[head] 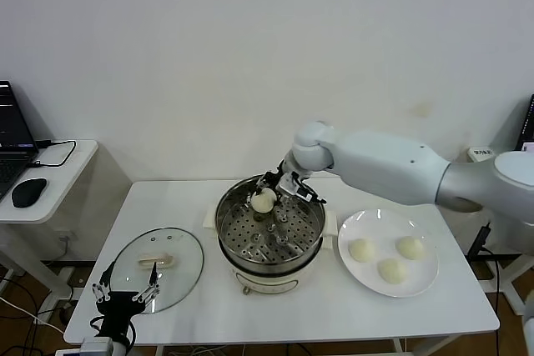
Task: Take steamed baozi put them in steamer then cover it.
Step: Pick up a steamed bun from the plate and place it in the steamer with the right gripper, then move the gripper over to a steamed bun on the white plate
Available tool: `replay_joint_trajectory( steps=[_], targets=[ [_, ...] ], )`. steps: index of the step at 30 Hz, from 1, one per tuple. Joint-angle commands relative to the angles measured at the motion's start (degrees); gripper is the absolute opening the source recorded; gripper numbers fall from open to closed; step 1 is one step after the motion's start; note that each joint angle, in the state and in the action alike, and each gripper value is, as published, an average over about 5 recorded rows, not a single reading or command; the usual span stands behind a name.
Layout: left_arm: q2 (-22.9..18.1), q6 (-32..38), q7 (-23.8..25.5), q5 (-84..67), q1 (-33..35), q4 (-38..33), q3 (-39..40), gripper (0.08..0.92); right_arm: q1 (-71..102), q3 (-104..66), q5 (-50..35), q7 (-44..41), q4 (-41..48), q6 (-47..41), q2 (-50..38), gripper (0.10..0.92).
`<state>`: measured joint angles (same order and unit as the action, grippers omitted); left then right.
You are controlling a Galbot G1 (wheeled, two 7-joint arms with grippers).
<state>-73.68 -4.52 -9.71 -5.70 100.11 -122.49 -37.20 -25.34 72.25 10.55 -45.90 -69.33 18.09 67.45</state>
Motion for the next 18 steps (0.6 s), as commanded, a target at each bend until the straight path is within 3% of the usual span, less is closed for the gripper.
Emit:
replay_joint_trajectory(
  steps=[1, 5, 11, 18],
  targets=[
    [-0.02, -0.04, 0.01, -0.03, -0.09, 0.05, 0.07, 0.823, 1.65, 0.06, 6.72, 1.1, 3.83, 4.75, 2.31, 0.551],
    [-0.1, -0.09, 0.01, 0.01, -0.23, 0.05, 0.27, 0.823, 1.81, 0.14, 6.71, 1.37, 3.82, 5.3, 2.13, 0.6],
    [-0.09, -0.24, 0.04, 0.0, -0.19, -0.41, 0.28, 0.823, -0.8, 0.25, 0.73, -0.68, 1.03, 3.24, -0.08, 0.762],
    [0.41, -0.4, 0.24, -0.46, -0.09, -1.27, -0.29, 0.823, -9.16, 0.97, -18.97, -7.92, -10.42, -17.46, -9.33, 0.822]
  ],
)
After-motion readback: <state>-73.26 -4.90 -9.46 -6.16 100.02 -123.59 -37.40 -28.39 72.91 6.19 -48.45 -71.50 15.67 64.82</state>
